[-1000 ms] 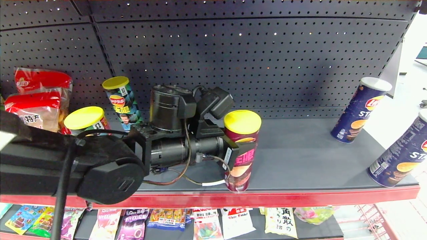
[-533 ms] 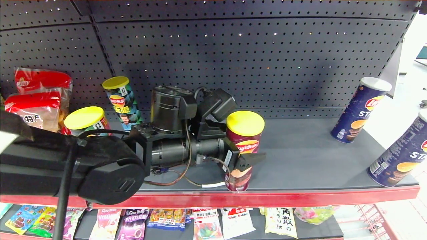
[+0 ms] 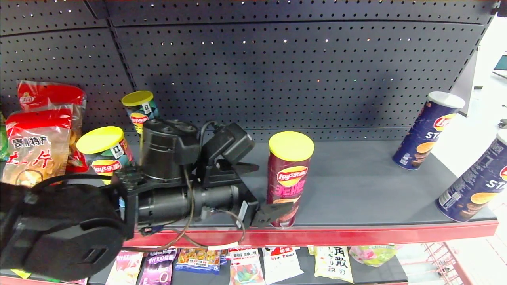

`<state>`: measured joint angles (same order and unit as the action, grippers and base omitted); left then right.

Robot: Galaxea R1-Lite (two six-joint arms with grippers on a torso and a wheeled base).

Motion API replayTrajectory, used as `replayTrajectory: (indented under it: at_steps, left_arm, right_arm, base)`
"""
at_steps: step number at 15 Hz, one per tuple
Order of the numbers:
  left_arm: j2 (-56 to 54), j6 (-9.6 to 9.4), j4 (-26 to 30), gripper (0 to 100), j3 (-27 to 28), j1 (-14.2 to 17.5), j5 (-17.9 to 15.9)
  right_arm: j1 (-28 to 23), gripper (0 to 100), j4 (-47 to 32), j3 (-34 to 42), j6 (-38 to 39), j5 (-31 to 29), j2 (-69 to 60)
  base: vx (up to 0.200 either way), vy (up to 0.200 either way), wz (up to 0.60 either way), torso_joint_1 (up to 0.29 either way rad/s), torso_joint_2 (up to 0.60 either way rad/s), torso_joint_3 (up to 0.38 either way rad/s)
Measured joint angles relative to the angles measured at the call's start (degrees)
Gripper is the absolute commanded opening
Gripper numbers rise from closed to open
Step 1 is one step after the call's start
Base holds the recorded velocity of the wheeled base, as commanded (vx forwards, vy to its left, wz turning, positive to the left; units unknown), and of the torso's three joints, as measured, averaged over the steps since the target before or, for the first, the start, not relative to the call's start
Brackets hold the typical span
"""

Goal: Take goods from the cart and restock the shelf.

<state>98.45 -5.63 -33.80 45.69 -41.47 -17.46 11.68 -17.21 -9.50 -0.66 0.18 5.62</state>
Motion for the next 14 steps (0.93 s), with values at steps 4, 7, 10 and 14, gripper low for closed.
replayTrajectory:
  at_steps: [4, 7, 10, 14]
  left_arm:
    - [-11.33, 0.11, -0.1, 100, -11.04, 2.21, 2.07]
    - [-21.99, 0.16, 3.93, 100, -17.44, 2.61, 3.89]
    - [-34.6, 0.17, 17.05, 100, -20.26, 2.69, 6.66]
    - [-51.91, 0.06, 36.21, 100, -21.33, 2.69, 10.76]
  right_arm:
    - [0.09, 0, 0.3, -1.44, -1.01, 2.44, 1.21]
    - [0.2, 0, 4.02, -6.49, -1.41, 4.38, 9.37]
    - [1.13, 0, 12.07, -12.61, -3.17, 6.51, 24.31]
    - [5.46, 0, 23.22, -21.61, -4.95, 7.61, 46.06]
  base:
    - [0.0, 0.0, 0.0, 0.0, 0.0, 0.0]
    - [0.0, 0.0, 0.0, 0.0, 0.0, 0.0]
    - [0.0, 0.0, 0.0, 0.0, 0.0, 0.0]
    - [0.0, 0.0, 0.0, 0.0, 0.0, 0.0]
